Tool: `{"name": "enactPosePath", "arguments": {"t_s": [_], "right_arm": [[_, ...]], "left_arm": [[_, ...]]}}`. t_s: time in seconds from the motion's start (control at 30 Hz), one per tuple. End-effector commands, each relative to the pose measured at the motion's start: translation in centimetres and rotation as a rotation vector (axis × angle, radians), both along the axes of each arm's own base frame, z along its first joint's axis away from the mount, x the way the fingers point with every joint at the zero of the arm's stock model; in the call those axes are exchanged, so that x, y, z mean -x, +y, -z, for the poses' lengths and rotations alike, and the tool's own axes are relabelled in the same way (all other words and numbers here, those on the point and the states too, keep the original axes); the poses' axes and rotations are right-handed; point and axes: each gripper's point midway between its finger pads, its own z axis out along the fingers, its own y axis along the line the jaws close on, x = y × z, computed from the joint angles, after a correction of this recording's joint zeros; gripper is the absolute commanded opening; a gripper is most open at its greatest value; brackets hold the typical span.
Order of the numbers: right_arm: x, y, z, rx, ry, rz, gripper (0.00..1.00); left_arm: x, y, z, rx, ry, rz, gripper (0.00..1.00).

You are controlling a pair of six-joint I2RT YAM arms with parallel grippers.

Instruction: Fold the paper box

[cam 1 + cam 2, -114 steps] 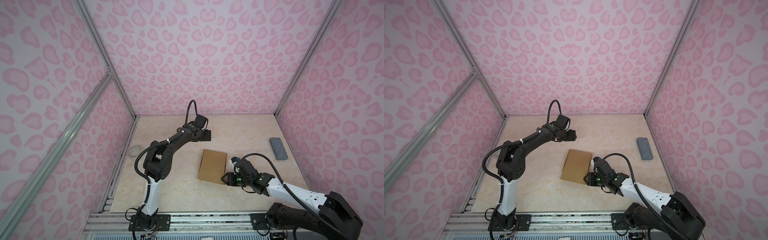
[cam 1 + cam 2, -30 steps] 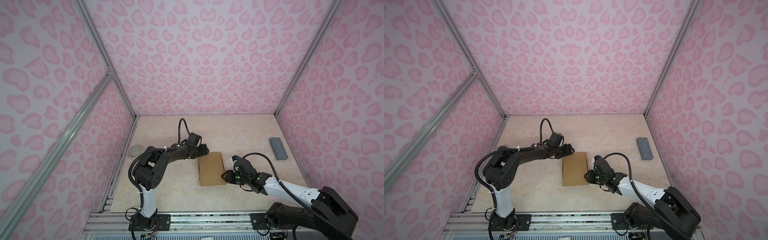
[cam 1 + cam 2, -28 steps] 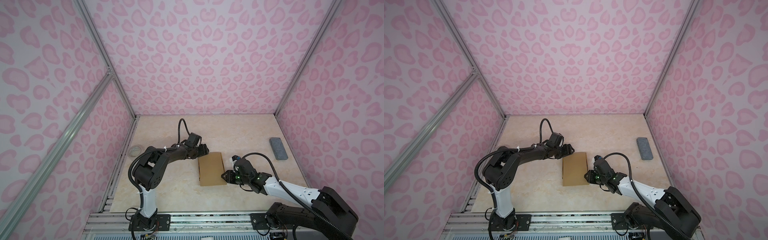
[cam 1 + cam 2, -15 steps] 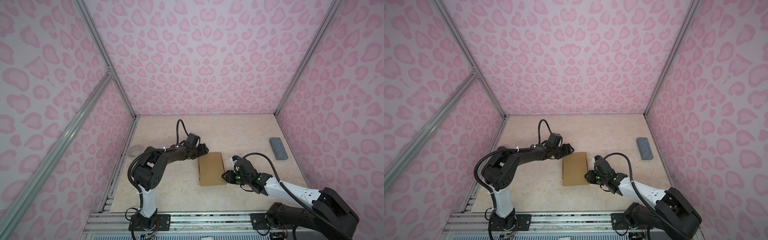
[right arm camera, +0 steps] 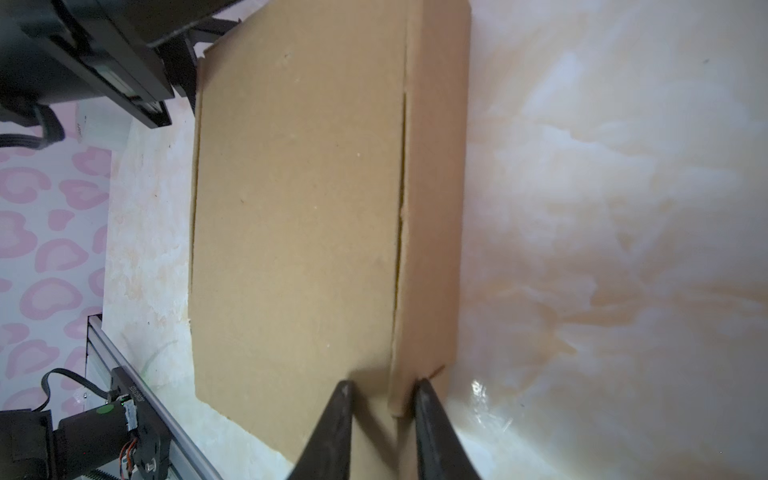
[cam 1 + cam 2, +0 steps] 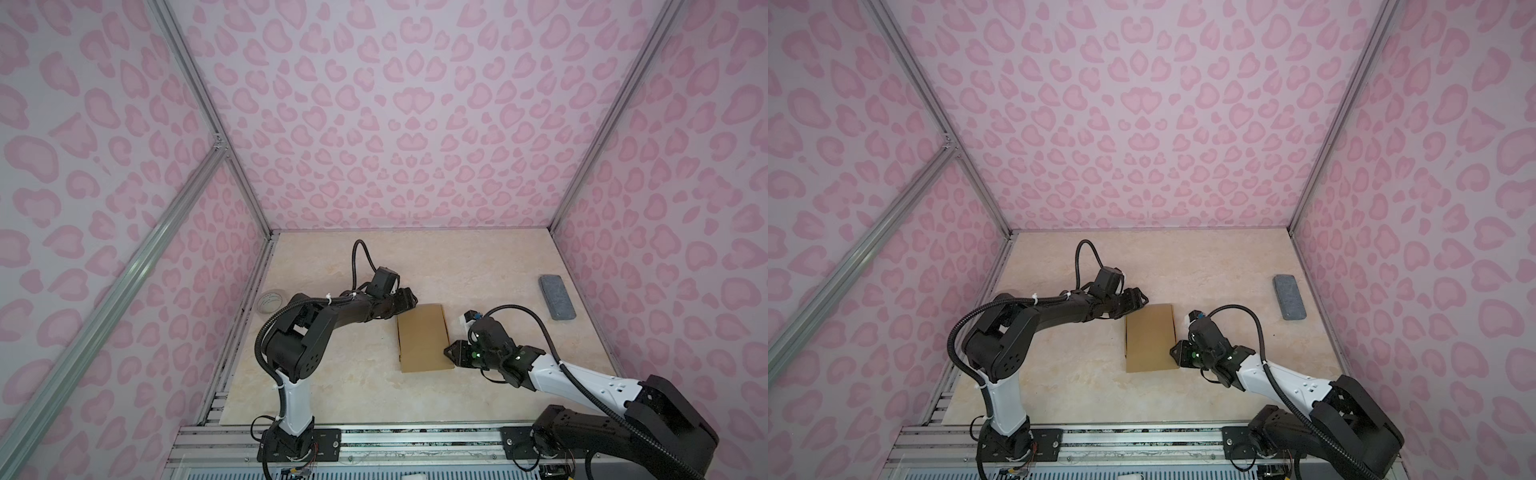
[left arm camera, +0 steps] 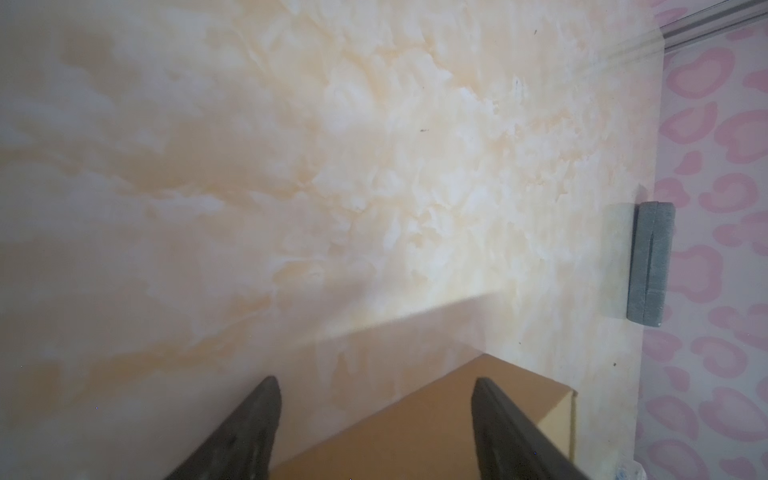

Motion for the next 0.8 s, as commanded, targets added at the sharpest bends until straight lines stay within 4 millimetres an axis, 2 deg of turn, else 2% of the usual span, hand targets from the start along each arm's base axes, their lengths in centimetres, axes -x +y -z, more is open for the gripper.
{"name": "enactPosePath", "arguments": {"t_s": [0.0,0.77], "right_arm": [[-0.9,-0.2,-0.1,0.018,-0.058,0.013,0.26],[-1.4,-2.0,1.0,0.159,-0.123,0.012,0.25]], "left_arm": [[10.5,4.7,6.2,-0.197,0.485,-0.001,0.77],[10.7,4.4,6.3,-0.208,0.478,0.026,0.77]]}}
